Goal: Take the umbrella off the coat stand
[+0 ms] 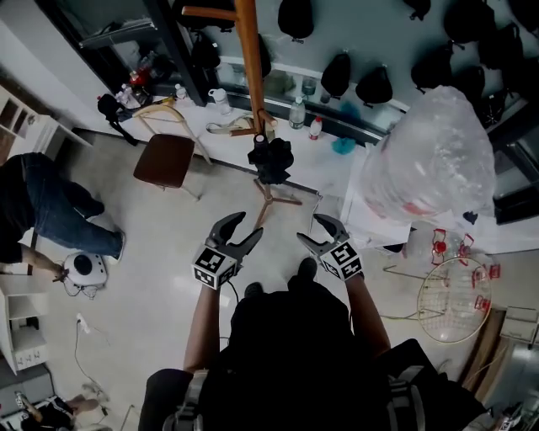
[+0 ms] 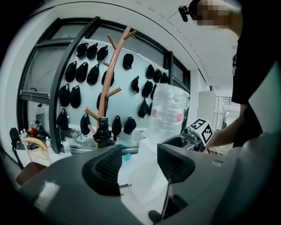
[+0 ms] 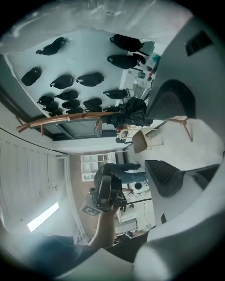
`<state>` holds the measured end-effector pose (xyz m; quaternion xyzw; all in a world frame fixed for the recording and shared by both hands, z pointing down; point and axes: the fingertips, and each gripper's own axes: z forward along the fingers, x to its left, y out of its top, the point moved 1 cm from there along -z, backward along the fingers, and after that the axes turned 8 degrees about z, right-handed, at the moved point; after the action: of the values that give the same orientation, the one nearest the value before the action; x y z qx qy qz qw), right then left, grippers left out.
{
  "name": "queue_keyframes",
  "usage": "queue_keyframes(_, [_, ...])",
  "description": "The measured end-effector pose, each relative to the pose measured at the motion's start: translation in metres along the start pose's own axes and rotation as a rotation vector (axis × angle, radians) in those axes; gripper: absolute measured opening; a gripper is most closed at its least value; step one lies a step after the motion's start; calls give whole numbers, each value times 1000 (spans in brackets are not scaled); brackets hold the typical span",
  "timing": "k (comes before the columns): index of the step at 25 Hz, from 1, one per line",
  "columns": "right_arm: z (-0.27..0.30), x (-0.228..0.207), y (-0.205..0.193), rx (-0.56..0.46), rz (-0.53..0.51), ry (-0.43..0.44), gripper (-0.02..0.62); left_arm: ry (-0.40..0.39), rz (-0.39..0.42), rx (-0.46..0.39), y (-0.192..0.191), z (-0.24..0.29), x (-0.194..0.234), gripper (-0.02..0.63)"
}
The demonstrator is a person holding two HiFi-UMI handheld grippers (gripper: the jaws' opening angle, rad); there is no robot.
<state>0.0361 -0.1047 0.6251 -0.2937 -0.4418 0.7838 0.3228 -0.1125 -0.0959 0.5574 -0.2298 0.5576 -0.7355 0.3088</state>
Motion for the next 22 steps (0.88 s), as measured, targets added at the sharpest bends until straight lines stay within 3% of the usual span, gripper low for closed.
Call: queue_keyframes(22, [2, -63, 5, 100, -150, 247, 288, 252, -84, 28, 11, 68, -5, 252])
